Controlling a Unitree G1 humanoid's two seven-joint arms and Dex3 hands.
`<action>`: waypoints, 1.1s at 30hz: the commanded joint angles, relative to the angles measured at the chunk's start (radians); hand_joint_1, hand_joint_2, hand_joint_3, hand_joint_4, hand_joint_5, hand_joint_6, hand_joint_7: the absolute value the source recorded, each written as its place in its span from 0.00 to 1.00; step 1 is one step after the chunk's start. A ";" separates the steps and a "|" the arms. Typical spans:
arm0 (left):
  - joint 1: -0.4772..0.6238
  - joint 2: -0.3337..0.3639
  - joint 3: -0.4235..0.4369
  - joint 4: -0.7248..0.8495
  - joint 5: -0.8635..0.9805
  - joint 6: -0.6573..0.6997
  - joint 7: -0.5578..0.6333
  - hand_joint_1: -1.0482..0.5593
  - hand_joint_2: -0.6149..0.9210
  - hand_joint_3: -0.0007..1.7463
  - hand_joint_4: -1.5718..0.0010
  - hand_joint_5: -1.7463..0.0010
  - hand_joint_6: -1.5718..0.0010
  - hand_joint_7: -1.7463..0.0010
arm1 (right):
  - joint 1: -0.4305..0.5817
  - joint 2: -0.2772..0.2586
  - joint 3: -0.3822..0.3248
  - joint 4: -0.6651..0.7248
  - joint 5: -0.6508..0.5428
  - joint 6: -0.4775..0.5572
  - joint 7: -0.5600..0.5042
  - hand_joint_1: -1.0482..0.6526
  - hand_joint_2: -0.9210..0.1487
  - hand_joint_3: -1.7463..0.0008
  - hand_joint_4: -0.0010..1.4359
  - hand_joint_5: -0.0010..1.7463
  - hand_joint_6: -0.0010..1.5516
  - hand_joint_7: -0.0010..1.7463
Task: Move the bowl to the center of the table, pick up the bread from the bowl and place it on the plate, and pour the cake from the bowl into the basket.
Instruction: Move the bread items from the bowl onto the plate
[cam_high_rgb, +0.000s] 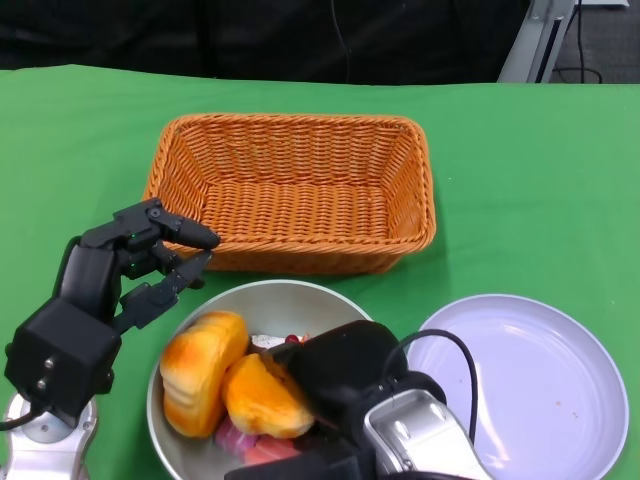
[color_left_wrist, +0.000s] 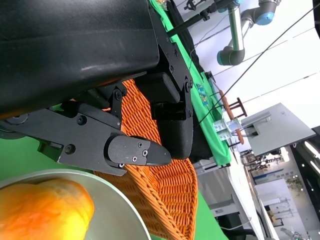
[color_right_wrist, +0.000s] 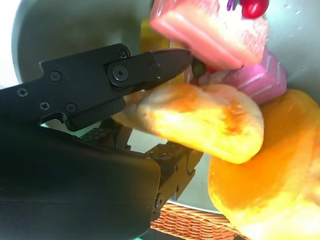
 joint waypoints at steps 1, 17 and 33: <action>0.011 0.009 0.002 -0.004 -0.008 -0.001 0.000 0.48 1.00 0.13 0.50 0.23 0.48 0.42 | 0.034 -0.013 -0.004 0.041 0.041 0.010 0.048 0.39 0.07 1.00 0.62 0.70 0.60 0.03; 0.010 0.010 -0.001 -0.002 0.000 -0.002 0.007 0.48 1.00 0.13 0.50 0.23 0.49 0.42 | 0.065 -0.020 -0.055 0.062 0.156 -0.054 -0.179 0.43 0.05 0.99 0.57 0.77 0.67 0.02; 0.004 0.010 0.000 0.008 -0.007 -0.011 0.001 0.48 1.00 0.14 0.49 0.24 0.49 0.42 | 0.062 -0.030 -0.146 0.078 0.313 -0.152 -0.402 0.44 0.00 0.95 0.54 0.87 0.71 0.01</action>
